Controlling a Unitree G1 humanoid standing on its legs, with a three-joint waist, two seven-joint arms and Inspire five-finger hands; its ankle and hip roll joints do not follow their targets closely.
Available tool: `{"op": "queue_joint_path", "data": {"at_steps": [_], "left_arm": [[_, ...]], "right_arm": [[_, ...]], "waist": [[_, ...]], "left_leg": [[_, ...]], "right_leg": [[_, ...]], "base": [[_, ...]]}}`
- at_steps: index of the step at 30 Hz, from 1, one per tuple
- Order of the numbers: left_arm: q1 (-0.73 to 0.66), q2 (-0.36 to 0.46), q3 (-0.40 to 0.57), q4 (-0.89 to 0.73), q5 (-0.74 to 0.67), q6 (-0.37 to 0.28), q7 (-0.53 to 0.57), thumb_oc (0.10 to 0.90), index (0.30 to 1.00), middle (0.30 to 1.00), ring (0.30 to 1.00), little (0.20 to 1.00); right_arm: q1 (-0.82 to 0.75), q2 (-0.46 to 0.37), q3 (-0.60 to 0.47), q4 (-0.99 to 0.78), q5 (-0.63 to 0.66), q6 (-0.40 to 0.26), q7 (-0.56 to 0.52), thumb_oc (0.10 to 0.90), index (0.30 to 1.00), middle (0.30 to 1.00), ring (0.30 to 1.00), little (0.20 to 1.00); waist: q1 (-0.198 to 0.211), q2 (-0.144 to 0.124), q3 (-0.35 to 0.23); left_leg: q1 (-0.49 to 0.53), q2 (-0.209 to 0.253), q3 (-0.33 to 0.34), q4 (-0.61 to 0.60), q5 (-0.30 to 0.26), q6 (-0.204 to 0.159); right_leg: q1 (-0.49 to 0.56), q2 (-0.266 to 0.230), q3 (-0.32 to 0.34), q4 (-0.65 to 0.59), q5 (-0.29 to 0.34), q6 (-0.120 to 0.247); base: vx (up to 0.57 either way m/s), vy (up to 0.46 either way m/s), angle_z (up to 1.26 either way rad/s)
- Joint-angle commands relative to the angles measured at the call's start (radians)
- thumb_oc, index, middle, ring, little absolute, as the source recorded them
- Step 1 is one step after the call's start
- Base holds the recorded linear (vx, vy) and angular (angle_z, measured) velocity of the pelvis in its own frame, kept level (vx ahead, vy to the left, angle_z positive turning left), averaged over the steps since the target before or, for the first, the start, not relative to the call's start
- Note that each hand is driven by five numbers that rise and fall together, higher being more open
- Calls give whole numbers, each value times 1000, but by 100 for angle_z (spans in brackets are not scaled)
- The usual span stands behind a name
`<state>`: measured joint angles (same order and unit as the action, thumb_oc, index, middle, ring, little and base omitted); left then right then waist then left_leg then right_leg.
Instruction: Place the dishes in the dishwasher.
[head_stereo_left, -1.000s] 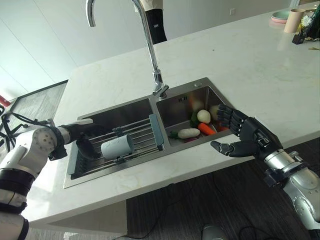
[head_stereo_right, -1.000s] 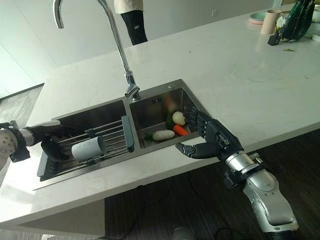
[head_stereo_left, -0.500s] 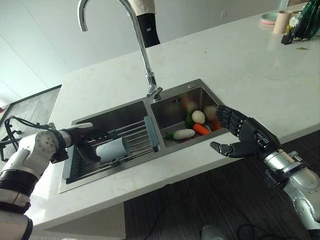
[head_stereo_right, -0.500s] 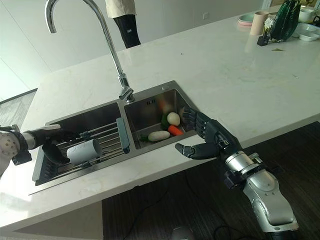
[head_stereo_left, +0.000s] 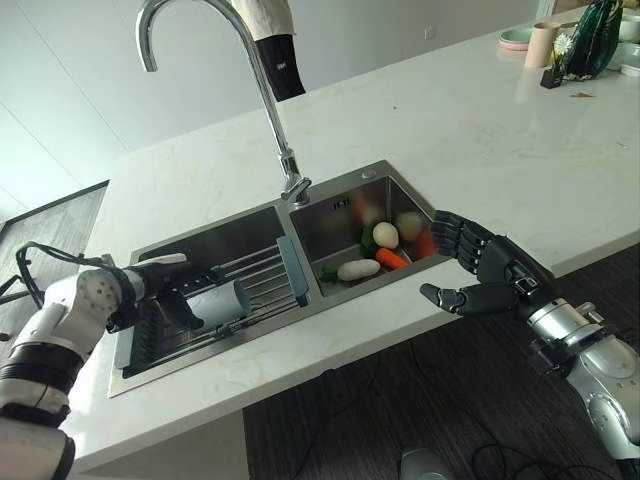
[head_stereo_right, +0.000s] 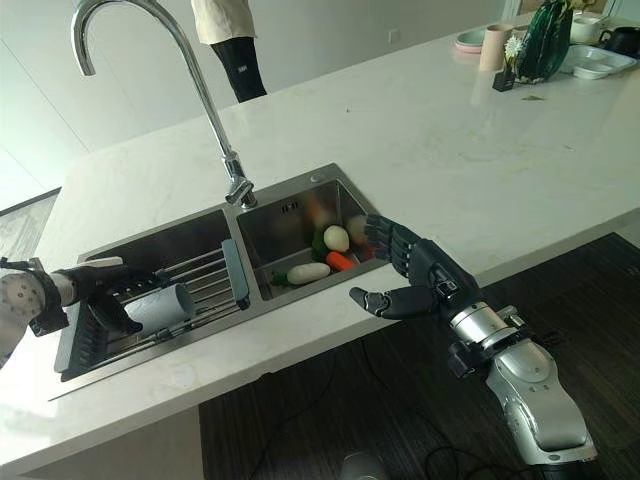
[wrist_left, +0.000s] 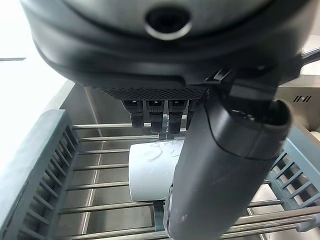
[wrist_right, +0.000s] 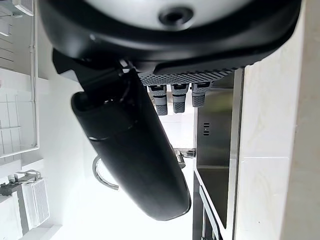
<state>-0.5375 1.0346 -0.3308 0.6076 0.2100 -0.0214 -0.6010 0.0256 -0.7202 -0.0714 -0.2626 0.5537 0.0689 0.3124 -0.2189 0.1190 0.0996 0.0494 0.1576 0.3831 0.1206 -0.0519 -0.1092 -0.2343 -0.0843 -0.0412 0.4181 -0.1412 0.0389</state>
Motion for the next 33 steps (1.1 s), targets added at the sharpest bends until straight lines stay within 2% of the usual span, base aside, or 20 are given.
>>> {"op": "queue_joint_path", "data": {"at_steps": [1, 15, 33], "left_arm": [[-111, 27, 48, 18, 22, -10, 61, 800, 900, 900, 900, 900], [-86, -11, 62, 83, 75, 11, 78, 800, 900, 900, 900, 900], [-62, -51, 85, 128, 77, 24, 163, 800, 900, 900, 900, 900]], "right_arm": [[-88, 9, -101, -92, 43, -120, 19, 800, 900, 900, 900, 900], [-94, 5, -103, -84, 37, -117, 32, 800, 900, 900, 900, 900], [-97, 11, -94, -80, 26, -122, 29, 800, 900, 900, 900, 900]], "waist": [[-13, -18, -72], [-16, -26, -72], [-11, -36, -73]], "left_leg": [[-69, -2, -8, 179, -208, 52], [-69, 1, -7, 179, -207, 50], [-71, 1, -11, 179, -204, 50]], "right_leg": [[108, -33, -64, -118, -37, 133], [107, -31, -62, -118, -39, 131], [114, -25, -73, -118, -47, 124]], "base": [[10, 2, -3], [0, 0, 0], [-2, 0, 0]]}}
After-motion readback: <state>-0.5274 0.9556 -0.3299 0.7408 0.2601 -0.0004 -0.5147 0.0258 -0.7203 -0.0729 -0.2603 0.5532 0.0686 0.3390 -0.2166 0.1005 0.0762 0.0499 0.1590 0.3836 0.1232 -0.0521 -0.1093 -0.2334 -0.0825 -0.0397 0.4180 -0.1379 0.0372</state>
